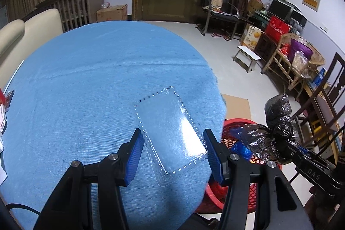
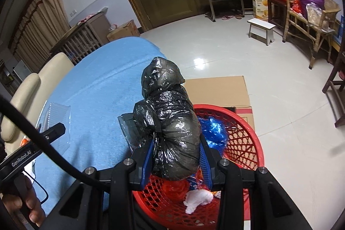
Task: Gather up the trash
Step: 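Carry the black bag and clear tray over the red basket and release both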
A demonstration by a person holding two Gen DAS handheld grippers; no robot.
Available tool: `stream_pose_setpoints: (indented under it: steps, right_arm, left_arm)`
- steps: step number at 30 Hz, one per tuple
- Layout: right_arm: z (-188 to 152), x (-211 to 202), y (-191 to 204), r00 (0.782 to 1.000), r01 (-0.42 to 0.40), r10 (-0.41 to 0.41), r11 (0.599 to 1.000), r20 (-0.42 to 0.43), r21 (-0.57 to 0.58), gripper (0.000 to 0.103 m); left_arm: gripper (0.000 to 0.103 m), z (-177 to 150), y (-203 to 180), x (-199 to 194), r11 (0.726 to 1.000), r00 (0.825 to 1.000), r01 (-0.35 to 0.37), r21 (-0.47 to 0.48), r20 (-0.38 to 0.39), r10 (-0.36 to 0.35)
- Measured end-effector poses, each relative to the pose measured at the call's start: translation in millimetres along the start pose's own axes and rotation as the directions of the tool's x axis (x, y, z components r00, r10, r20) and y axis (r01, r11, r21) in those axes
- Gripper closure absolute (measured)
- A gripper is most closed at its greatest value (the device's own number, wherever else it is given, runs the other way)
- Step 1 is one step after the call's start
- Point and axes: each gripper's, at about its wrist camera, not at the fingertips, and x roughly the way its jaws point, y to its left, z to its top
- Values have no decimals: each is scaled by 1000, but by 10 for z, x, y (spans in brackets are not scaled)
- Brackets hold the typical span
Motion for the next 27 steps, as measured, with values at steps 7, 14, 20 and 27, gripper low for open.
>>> stream_pose_setpoints:
  steps: [7,14,20,27]
  right_arm:
    - [7,-41,-8,1000,27,-27,1000,6,0,62]
    - [-42,-35,-31,998,65,-65,998,9,-5,62]
    - [-73,-5,-71,996,94,-94,996,4,8,62]
    - [-190,121,-161,993,113,-112,993,-42,23,62]
  left_arm:
    - [46,14,-109,-7,999,1000,24,25,-3,-24]
    - [46,24,-227,11,997,998,67,36,-8,-67]
    - [46,27,-323,36,992,994,109,58,-13,-109]
    - [46,8,-446,106,990,993,114,86,-32,-111]
